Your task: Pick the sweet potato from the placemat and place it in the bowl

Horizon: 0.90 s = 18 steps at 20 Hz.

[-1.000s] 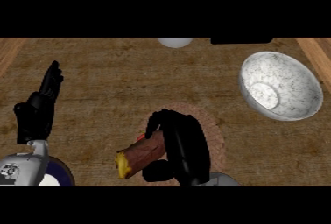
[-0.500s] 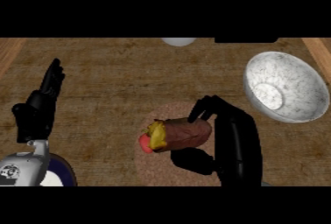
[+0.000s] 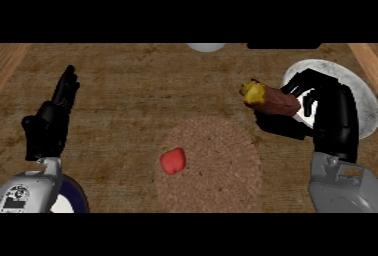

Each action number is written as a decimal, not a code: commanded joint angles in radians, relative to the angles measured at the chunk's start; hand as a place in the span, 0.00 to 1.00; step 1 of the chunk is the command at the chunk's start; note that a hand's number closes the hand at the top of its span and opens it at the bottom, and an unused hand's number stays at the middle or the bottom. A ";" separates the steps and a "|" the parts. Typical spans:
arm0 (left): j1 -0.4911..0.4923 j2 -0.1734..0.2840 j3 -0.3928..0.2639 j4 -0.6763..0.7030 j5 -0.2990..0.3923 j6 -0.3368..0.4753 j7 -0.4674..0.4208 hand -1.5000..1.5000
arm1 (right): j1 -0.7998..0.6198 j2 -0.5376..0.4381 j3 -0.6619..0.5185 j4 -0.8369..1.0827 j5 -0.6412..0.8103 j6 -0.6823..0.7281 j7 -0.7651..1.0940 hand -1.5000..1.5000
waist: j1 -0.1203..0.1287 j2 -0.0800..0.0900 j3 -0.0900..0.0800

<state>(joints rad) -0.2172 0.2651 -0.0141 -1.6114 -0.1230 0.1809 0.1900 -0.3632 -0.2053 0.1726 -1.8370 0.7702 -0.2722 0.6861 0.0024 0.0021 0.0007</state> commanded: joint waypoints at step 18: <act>-0.026 -0.012 0.013 0.022 -0.004 -0.047 -0.022 0.50 | -0.304 -0.214 -0.420 1.082 -0.131 -0.241 -0.647 1.00 | 0.035 0.012 0.002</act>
<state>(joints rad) -0.2202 0.2447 -0.0068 -1.5954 -0.1360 0.1548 0.1590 -0.5768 -0.4226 -0.1687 -0.9467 0.7239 -0.4956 0.1303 0.0272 0.0101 0.0018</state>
